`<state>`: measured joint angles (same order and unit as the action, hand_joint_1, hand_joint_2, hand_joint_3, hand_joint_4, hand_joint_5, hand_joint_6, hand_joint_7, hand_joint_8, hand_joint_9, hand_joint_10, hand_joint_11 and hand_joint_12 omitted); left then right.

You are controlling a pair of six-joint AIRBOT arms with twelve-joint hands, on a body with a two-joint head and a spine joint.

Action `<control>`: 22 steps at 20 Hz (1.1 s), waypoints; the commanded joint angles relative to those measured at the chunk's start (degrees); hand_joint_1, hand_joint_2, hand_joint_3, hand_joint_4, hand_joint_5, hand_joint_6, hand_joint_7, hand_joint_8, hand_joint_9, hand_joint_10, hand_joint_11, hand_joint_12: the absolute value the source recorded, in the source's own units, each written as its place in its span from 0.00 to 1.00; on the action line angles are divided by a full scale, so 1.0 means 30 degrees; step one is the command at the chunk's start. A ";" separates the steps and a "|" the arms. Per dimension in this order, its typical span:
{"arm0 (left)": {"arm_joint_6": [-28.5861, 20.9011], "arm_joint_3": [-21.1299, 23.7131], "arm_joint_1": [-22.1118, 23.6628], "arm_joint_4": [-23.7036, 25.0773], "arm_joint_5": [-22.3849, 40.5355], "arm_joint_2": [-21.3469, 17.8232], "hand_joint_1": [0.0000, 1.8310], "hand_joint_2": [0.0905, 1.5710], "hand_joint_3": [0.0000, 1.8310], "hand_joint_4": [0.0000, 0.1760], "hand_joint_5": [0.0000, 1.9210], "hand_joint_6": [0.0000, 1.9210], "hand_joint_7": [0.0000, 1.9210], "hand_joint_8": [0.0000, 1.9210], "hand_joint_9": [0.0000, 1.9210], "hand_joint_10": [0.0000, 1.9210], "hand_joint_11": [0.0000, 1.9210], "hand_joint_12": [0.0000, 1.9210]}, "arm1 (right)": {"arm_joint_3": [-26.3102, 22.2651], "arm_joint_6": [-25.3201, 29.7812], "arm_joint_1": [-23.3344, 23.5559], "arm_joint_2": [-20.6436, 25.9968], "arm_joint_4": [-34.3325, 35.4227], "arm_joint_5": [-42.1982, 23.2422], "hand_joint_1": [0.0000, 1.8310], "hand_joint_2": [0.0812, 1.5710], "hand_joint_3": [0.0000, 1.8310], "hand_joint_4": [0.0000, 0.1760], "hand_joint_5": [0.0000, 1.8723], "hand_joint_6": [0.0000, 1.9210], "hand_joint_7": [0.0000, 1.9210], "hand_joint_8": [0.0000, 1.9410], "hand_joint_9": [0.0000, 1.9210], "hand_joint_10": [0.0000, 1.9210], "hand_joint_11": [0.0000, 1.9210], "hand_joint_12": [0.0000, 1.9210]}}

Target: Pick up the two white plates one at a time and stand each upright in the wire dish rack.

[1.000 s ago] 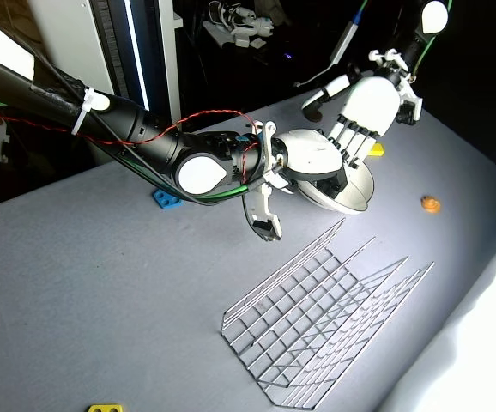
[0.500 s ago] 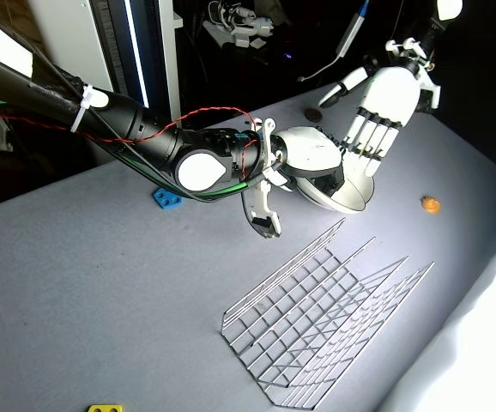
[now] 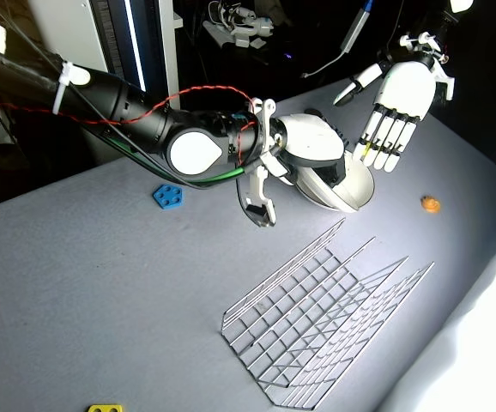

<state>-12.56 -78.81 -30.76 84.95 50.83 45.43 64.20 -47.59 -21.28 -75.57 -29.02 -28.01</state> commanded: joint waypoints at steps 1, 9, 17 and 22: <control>-0.0091 -0.0084 0.0207 -0.1182 0.0599 -0.0237 0.00 0.66 0.00 0.00 0.00 0.00 0.00 0.00 0.00 0.00 0.00 0.00 | -0.0133 0.0410 0.0435 0.0177 0.0462 -0.2161 0.76 0.66 0.00 0.00 0.52 0.50 0.57 0.39 0.54 0.52 0.47 0.55; -0.0457 -0.0093 0.0140 -0.1186 0.0670 -0.0529 0.00 0.66 0.00 0.00 0.00 0.00 0.00 0.00 0.00 0.00 0.00 0.00 | -0.1077 0.1921 0.1248 0.1183 0.0468 -0.2149 0.76 0.66 0.00 0.00 0.53 0.50 0.58 0.38 0.54 0.50 0.47 0.56; -0.0694 -0.0195 0.0035 -0.1175 0.0867 -0.0542 0.00 0.66 0.00 0.00 0.00 0.00 0.00 0.00 0.00 0.00 0.00 0.00 | -0.2505 0.5956 0.2673 0.3122 0.0462 -0.1550 0.76 0.67 0.00 0.00 0.50 0.53 0.56 0.41 0.53 0.53 0.46 0.56; -0.0692 -0.0672 0.0106 -0.1175 0.0945 -0.0338 0.00 0.66 0.00 0.00 0.00 0.00 0.00 0.00 0.00 0.00 0.00 0.00 | -0.3172 1.0318 0.4064 0.4482 0.0460 -0.0469 0.75 0.67 0.00 0.00 0.52 0.52 0.55 0.42 0.51 0.54 0.45 0.58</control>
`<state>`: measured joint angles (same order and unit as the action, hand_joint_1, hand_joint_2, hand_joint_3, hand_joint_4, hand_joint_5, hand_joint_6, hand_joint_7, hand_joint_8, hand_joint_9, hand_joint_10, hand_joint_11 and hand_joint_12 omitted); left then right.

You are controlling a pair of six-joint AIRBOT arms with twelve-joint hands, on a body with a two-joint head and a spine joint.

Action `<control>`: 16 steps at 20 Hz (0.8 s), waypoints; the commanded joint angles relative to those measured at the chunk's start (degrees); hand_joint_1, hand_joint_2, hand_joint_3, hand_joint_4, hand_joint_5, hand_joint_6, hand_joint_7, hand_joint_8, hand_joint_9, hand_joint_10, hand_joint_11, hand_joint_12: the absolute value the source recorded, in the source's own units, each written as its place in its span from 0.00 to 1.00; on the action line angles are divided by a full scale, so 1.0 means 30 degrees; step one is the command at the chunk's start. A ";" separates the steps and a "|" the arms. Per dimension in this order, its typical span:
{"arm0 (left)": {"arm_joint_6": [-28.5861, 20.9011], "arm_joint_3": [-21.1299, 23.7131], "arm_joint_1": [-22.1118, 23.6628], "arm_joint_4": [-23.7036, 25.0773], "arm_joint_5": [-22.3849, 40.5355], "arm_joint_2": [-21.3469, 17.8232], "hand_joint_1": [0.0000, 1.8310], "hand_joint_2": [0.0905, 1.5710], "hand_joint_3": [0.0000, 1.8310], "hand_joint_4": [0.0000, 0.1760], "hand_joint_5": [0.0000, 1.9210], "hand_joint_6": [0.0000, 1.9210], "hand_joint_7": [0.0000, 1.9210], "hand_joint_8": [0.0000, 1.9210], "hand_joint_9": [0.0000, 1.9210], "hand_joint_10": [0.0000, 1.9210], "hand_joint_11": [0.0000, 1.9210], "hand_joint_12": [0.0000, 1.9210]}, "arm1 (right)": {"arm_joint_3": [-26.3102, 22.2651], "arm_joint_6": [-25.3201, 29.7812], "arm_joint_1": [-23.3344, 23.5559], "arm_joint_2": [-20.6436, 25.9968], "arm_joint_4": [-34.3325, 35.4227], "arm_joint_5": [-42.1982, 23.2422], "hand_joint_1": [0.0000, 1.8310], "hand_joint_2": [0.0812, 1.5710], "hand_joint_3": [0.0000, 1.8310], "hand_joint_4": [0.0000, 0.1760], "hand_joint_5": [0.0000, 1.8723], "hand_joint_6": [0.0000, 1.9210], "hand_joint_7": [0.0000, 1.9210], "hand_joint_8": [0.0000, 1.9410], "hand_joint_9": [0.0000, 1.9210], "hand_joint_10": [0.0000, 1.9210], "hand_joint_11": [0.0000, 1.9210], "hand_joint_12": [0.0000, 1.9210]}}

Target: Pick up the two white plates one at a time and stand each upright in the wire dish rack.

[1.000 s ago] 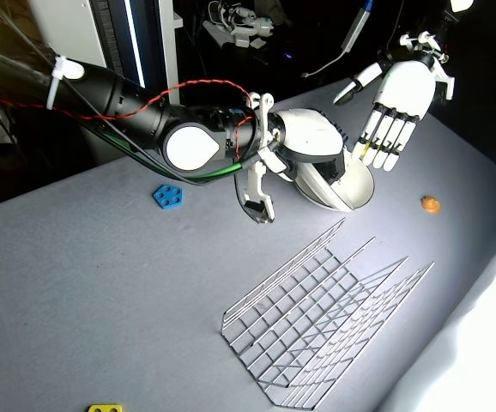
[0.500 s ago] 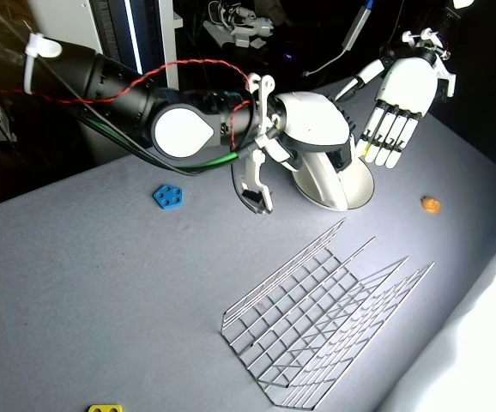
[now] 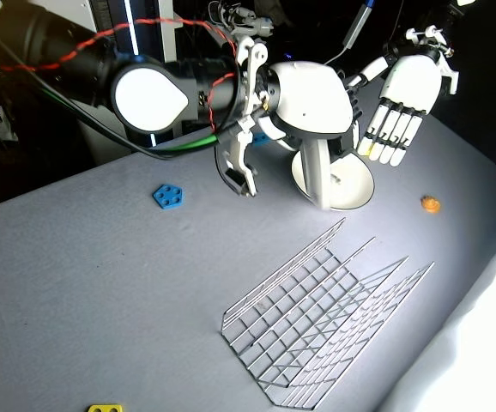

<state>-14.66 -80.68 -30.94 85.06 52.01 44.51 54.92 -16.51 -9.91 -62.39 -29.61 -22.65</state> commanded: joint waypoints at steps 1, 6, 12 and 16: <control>0.0007 -0.0097 0.0204 -0.1211 0.0584 0.0004 0.00 0.66 0.00 0.00 0.00 0.00 0.00 0.00 0.00 0.00 0.00 0.00 | -0.0074 0.0829 0.0563 0.0268 0.0657 -0.1914 0.76 0.67 0.00 0.00 0.54 0.50 0.56 0.40 0.52 0.52 0.45 0.57; 0.0007 -0.0074 0.0271 -0.1211 0.0616 0.0033 0.00 0.66 0.00 0.00 0.00 0.00 0.00 0.00 0.00 0.00 0.00 0.00 | -0.0070 0.4038 0.1730 0.0997 0.0667 0.0317 0.76 0.67 0.00 0.00 0.53 0.51 0.56 0.41 0.52 0.53 0.45 0.57; 0.0007 0.0012 0.0288 -0.1209 0.0618 0.0123 0.00 0.66 0.00 0.00 0.01 0.00 0.00 0.00 0.00 0.00 0.00 0.00 | -0.0005 0.5865 0.2271 0.1660 0.0674 0.0796 0.75 0.67 0.00 0.00 0.52 0.52 0.56 0.40 0.51 0.54 0.45 0.57; 0.0053 0.0336 0.0286 -0.1209 0.0538 0.0190 0.00 0.66 0.00 0.00 0.01 0.00 0.00 0.00 0.00 0.00 0.00 0.00 | 0.0455 0.7097 0.2922 0.1893 0.1631 0.1108 0.76 0.67 0.00 0.00 0.53 0.50 0.57 0.39 0.52 0.53 0.45 0.57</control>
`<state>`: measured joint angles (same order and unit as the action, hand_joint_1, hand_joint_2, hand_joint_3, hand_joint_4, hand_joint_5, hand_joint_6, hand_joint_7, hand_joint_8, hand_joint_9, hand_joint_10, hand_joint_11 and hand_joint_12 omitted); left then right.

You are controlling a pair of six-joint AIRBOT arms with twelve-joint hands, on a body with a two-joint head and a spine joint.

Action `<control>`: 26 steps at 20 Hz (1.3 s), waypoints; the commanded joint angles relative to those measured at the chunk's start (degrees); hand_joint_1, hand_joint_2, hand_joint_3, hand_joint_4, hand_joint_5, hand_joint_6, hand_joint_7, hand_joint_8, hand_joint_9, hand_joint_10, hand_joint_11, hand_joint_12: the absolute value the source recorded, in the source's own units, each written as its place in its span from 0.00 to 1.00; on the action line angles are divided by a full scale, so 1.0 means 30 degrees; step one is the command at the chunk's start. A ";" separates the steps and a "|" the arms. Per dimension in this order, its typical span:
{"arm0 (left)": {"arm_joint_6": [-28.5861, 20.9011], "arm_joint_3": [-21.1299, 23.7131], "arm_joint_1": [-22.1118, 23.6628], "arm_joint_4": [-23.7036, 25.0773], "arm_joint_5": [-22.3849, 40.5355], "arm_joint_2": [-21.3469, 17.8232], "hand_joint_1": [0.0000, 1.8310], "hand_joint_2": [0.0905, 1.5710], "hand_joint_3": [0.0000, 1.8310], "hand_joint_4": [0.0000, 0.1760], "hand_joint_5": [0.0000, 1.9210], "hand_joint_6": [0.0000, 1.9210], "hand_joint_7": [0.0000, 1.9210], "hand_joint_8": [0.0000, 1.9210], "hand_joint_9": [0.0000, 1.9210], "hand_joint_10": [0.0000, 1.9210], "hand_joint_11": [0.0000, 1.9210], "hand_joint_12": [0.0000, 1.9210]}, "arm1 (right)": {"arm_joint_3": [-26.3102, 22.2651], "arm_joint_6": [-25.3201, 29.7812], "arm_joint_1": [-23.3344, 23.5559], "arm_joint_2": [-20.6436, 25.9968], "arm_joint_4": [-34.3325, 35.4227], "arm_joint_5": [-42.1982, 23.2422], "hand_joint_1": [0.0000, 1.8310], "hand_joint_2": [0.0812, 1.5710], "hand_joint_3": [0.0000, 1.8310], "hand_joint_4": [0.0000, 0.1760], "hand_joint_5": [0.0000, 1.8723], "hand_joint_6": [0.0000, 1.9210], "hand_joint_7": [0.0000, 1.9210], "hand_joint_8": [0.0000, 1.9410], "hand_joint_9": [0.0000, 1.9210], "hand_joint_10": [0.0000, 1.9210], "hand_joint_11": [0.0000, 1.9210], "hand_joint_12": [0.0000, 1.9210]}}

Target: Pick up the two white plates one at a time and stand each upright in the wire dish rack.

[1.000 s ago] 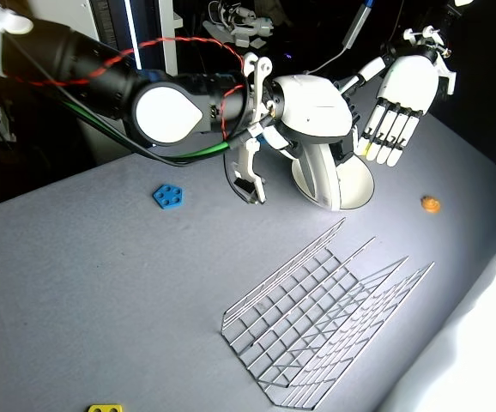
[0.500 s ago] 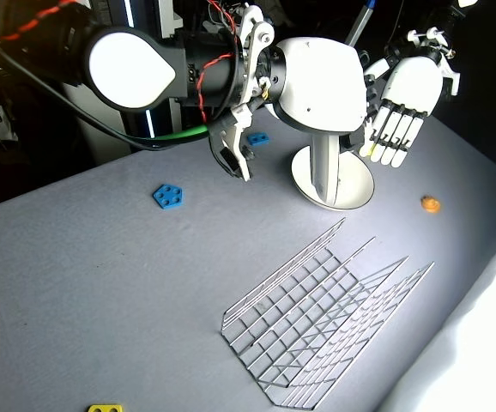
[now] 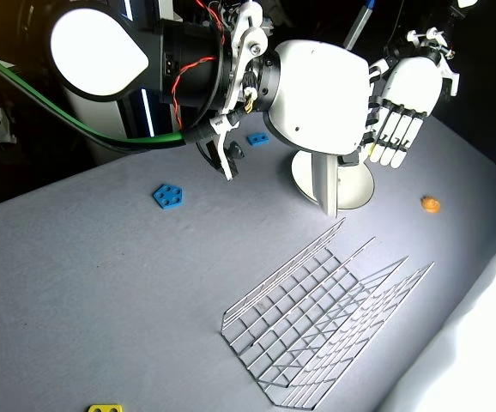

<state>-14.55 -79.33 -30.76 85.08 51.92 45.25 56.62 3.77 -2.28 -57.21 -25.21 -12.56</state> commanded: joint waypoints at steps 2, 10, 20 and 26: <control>0.0177 0.0068 0.0144 -0.1197 0.0267 0.0091 0.00 0.67 0.00 0.00 0.00 0.00 0.00 0.00 0.00 0.00 0.00 0.00 | 0.0237 0.0328 0.0391 0.0157 0.1236 -0.2235 0.75 0.67 0.00 0.00 0.52 0.52 0.55 0.42 0.51 0.54 0.45 0.58; 0.0983 0.0593 -0.0553 -0.0920 -0.0871 0.0540 0.00 0.67 0.00 0.00 0.01 0.00 0.00 0.00 0.00 0.00 0.00 0.00 | 0.1633 0.0242 0.0695 0.0161 0.5684 -0.1385 0.75 0.67 0.00 0.00 0.52 0.50 0.54 0.42 0.52 0.56 0.44 0.60; 0.1130 0.0177 -0.1283 -0.0792 -0.1577 0.1185 0.00 0.66 0.00 0.00 0.01 0.00 0.00 0.00 0.00 0.00 0.00 0.00 | 0.2993 -0.0225 0.1086 0.0182 0.7583 -0.1328 0.75 0.67 0.00 0.00 0.53 0.49 0.54 0.42 0.52 0.56 0.44 0.62; 0.1134 0.0045 -0.1281 -0.0794 -0.1572 0.1231 0.00 0.66 0.00 0.00 0.01 0.00 0.00 0.00 0.00 0.00 0.00 0.00 | 0.3520 -0.0321 0.0752 0.0302 0.7907 -0.1345 0.75 0.67 0.00 0.00 0.52 0.51 0.55 0.42 0.52 0.55 0.44 0.60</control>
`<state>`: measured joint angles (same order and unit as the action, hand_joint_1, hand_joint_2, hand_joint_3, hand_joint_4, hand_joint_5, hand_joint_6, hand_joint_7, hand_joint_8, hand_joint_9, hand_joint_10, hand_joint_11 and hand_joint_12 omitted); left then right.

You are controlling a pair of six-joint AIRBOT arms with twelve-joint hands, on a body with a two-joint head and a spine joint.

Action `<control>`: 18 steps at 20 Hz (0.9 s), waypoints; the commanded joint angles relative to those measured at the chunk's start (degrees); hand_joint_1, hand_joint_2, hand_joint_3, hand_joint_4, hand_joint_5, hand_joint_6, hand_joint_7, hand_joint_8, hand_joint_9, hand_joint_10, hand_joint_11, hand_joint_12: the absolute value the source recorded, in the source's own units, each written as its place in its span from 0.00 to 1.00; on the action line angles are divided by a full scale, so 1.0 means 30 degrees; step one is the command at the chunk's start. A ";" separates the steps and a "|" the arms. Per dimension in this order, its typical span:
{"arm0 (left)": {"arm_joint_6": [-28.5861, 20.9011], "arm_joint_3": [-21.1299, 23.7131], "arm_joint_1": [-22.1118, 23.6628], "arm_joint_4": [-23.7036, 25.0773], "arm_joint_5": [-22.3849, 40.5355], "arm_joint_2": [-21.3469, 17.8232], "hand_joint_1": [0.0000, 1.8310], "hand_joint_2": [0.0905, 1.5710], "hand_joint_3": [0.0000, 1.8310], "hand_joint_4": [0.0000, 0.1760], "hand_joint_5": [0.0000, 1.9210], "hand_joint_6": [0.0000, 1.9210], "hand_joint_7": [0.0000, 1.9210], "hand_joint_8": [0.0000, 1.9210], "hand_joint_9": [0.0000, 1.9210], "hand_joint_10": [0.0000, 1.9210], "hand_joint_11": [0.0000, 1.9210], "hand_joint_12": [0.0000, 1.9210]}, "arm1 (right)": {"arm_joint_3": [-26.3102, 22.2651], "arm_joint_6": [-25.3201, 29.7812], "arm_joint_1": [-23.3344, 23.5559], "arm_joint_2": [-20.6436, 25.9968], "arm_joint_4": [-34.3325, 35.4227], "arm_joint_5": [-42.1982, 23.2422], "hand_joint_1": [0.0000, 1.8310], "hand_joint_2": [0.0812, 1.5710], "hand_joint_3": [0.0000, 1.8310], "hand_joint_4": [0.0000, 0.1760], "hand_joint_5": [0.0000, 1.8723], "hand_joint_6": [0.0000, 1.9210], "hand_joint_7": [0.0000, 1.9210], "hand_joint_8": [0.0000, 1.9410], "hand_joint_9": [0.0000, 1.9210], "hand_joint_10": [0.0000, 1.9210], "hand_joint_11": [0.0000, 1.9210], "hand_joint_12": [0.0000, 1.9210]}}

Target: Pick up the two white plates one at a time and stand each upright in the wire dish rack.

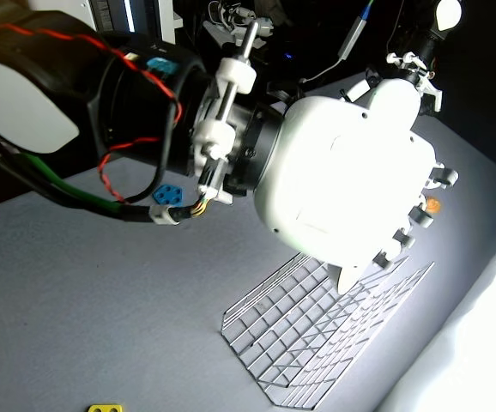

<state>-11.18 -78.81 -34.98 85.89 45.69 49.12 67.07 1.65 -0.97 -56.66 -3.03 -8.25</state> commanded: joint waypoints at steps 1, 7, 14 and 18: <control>0.0010 -0.0130 0.0158 -0.1064 0.0509 -0.0064 0.00 0.67 0.00 0.00 0.01 0.00 0.00 0.00 0.00 0.00 0.00 0.00 | 0.0167 0.0386 0.0200 0.0118 0.0734 -0.2800 0.75 0.67 0.00 0.00 0.53 0.50 0.54 0.42 0.52 0.55 0.44 0.60; 0.0008 -0.0208 0.0265 -0.1068 0.0640 -0.0156 0.00 0.67 0.00 0.00 0.01 0.00 0.00 0.00 0.00 0.00 0.00 0.00 | 0.0937 0.0542 -0.0153 0.0110 0.1370 -0.2783 0.75 0.67 0.00 0.00 0.51 0.52 0.55 0.41 0.53 0.54 0.45 0.60; 0.0006 -0.0407 0.0265 -0.1070 0.0682 -0.0104 0.00 0.66 0.00 0.00 0.00 0.00 0.00 0.00 0.00 0.00 0.00 0.00 | 0.1546 0.1457 -0.0602 0.0059 0.1443 -0.3258 0.75 0.67 0.00 0.00 0.52 0.51 0.55 0.40 0.53 0.53 0.45 0.58; -0.0009 -0.0405 0.0347 -0.1070 0.0680 -0.0059 0.00 0.67 0.00 0.00 0.00 0.00 0.00 0.00 0.00 0.00 0.00 0.00 | 0.1821 0.2867 -0.0996 0.0026 0.1441 -0.3056 0.76 0.67 0.00 0.00 0.53 0.50 0.55 0.40 0.53 0.54 0.45 0.59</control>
<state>-11.18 -79.85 -34.50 85.93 46.06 49.12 72.29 8.69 -4.60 -57.04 -0.23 -8.95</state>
